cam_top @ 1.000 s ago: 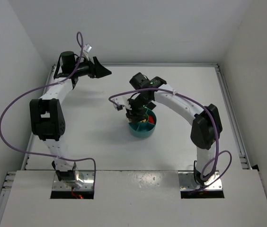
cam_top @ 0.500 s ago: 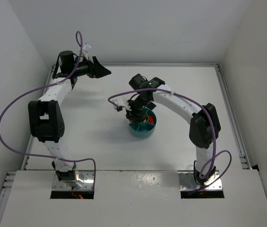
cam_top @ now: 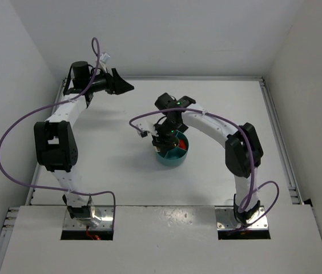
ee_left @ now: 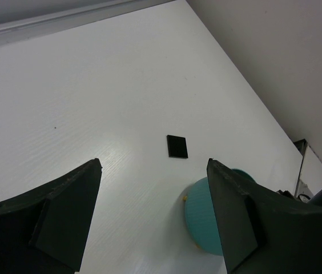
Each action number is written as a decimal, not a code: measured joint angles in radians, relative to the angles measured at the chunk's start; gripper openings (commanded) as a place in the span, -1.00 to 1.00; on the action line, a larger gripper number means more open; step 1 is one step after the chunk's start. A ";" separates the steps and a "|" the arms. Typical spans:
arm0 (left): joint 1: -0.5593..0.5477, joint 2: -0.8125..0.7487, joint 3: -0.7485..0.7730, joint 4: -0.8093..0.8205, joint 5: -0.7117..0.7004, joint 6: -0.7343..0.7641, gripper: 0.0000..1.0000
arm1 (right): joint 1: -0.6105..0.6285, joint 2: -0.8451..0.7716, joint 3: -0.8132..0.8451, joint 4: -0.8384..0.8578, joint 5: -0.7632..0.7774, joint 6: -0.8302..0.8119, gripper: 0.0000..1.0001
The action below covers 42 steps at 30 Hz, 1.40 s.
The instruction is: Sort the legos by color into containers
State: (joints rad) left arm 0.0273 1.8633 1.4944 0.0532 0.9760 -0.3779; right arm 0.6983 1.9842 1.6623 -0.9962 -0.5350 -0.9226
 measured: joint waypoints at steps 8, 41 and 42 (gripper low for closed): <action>-0.001 0.000 0.000 -0.001 0.000 0.005 0.63 | 0.000 0.005 -0.009 0.031 0.004 0.009 0.32; -0.249 -0.092 -0.047 -0.197 -0.406 0.384 0.99 | -0.462 -0.045 -0.115 0.571 0.086 0.711 0.11; -0.252 -0.091 -0.047 -0.196 -0.450 0.382 0.99 | -0.471 -0.039 -0.116 0.558 0.077 0.694 0.11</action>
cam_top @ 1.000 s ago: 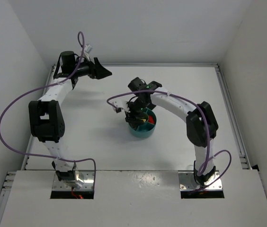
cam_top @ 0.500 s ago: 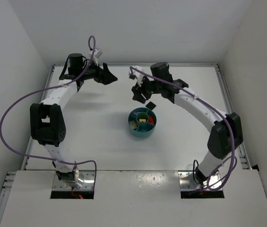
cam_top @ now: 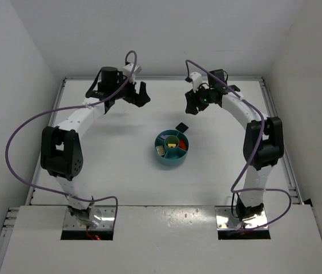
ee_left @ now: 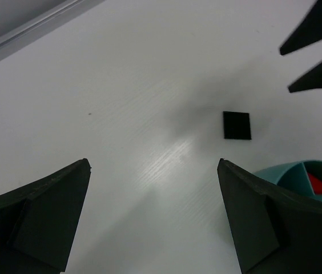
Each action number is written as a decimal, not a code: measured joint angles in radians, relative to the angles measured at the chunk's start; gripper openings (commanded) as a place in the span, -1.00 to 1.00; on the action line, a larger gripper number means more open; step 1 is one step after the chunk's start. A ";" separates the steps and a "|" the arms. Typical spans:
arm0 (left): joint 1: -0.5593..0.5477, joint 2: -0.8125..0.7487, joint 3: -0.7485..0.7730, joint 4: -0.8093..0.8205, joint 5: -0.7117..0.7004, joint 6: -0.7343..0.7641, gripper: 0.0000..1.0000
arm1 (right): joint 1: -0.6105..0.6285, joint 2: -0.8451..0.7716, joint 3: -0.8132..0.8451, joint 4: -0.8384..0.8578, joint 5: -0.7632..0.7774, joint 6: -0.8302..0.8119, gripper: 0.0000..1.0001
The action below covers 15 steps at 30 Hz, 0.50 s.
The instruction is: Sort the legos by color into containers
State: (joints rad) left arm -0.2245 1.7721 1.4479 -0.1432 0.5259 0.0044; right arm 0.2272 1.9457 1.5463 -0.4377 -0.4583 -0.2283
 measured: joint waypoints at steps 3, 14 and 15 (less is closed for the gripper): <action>-0.005 0.006 -0.024 0.047 -0.143 -0.027 0.99 | -0.008 0.003 -0.020 -0.018 -0.035 -0.046 0.16; -0.039 0.128 -0.098 0.163 -0.491 -0.018 0.99 | -0.003 0.047 -0.156 -0.003 -0.094 -0.170 0.27; -0.043 0.145 -0.093 0.161 -0.500 -0.017 0.99 | -0.002 0.064 -0.154 -0.001 -0.095 -0.172 0.34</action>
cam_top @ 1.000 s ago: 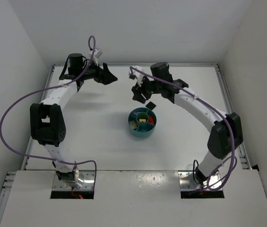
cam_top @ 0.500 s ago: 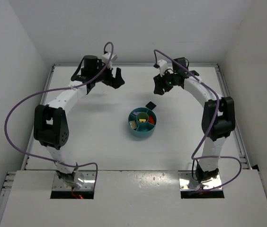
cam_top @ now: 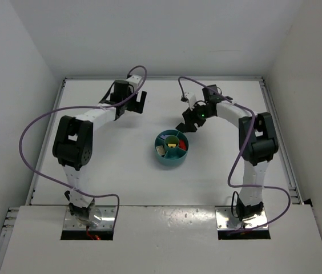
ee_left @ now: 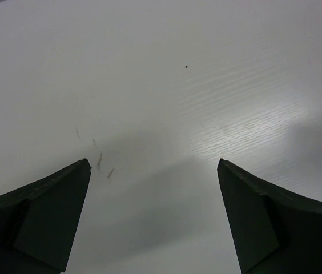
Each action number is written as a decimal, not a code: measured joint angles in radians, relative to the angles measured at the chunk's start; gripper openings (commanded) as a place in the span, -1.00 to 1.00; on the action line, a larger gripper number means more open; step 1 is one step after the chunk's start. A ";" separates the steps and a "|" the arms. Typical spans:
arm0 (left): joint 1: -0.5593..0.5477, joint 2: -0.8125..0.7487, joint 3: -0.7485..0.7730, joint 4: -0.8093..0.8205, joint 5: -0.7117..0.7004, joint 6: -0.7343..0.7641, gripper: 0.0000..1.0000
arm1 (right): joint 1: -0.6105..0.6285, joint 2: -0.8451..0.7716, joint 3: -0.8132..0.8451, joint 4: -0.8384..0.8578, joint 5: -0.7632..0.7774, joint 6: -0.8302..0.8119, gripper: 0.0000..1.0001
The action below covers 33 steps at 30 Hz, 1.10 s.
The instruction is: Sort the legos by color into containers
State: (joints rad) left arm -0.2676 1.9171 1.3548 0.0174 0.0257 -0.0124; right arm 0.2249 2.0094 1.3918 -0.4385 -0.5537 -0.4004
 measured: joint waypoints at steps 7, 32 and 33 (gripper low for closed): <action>-0.002 0.077 0.036 -0.015 -0.074 -0.006 0.99 | 0.013 0.057 0.005 0.021 0.009 -0.034 0.66; 0.048 0.119 0.106 0.005 -0.142 0.005 0.99 | 0.123 0.230 0.223 -0.020 0.186 -0.094 0.34; 0.050 0.121 0.109 0.005 -0.139 0.007 0.99 | 0.124 0.231 0.227 -0.028 0.189 -0.094 0.29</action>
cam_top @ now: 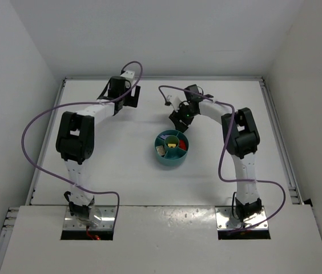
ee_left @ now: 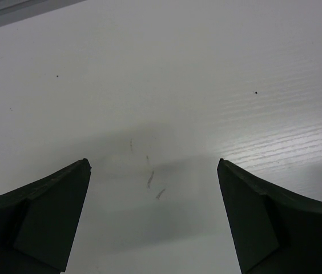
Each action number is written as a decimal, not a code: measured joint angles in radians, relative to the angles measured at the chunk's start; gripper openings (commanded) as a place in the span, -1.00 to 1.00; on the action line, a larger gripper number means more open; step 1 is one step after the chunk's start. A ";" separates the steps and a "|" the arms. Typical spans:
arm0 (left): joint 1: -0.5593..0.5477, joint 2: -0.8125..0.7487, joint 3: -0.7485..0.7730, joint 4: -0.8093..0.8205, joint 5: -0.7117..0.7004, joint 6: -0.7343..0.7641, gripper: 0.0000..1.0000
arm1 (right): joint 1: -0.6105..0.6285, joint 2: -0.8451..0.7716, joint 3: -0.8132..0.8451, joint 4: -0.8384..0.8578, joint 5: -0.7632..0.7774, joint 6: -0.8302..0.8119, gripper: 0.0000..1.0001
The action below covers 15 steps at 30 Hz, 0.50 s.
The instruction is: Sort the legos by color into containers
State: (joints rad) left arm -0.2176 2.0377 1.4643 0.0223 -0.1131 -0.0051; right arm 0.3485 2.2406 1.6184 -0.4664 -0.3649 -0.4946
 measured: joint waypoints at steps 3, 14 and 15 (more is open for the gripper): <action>0.007 0.006 0.015 0.002 0.004 0.005 0.99 | 0.000 0.000 0.001 -0.013 0.010 0.000 0.29; 0.022 0.008 0.019 0.005 0.022 0.016 0.99 | 0.001 -0.024 -0.034 -0.015 0.060 0.017 0.28; 0.022 0.008 0.019 0.005 0.023 0.017 0.99 | 0.001 -0.024 -0.034 -0.015 0.062 0.021 0.25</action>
State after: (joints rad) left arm -0.1955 2.0460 1.4834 0.0277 -0.0902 0.0116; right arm 0.3496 2.2162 1.5841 -0.4812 -0.3027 -0.4740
